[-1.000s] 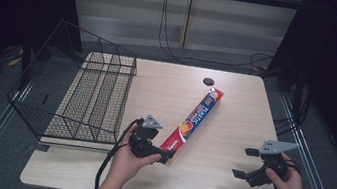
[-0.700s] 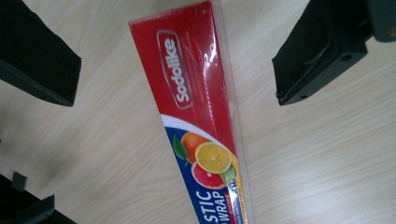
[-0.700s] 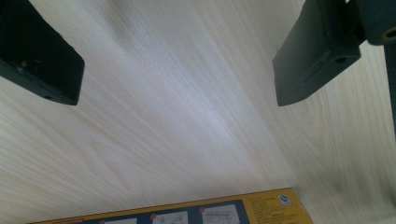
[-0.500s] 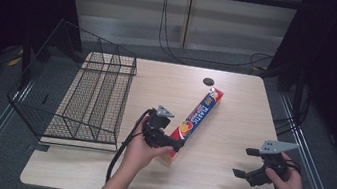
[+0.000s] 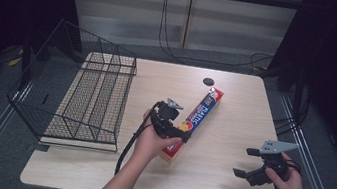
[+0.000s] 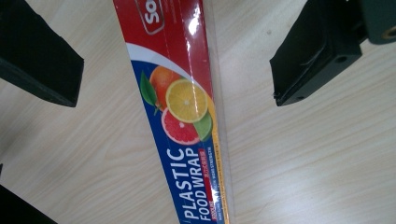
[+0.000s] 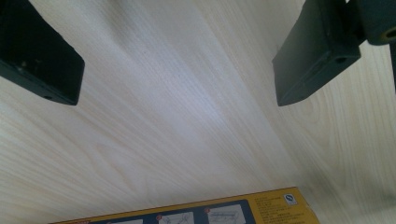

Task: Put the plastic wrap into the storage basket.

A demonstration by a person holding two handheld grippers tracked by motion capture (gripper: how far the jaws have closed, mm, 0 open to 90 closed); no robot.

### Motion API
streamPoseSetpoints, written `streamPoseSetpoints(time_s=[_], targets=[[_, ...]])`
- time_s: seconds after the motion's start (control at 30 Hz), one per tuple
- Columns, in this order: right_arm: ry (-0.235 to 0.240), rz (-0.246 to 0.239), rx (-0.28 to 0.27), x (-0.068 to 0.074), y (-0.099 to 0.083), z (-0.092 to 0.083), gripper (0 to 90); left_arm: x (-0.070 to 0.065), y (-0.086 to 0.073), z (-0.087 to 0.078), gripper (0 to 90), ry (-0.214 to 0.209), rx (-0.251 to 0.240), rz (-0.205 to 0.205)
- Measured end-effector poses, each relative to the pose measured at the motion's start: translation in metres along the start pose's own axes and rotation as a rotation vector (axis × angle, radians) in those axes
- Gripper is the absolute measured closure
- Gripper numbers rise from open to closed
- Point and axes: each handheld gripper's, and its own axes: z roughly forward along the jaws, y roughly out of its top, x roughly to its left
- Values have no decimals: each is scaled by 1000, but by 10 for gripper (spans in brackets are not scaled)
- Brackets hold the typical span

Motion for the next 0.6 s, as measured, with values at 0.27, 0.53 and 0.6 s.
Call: streamPoseSetpoints(time_s=[0.27, 0.53, 0.6], targets=[[-1, 4, -4, -1, 0, 0, 20, 2, 11, 11, 40, -10, 32, 7], [-4, 10, -4, -1, -1, 0, 20, 2, 17, 21, 52, -8, 47, -1], [-4, 9, -4, -1, -1, 0, 20, 4, 19, 26, 56, -15, 56, 5]])
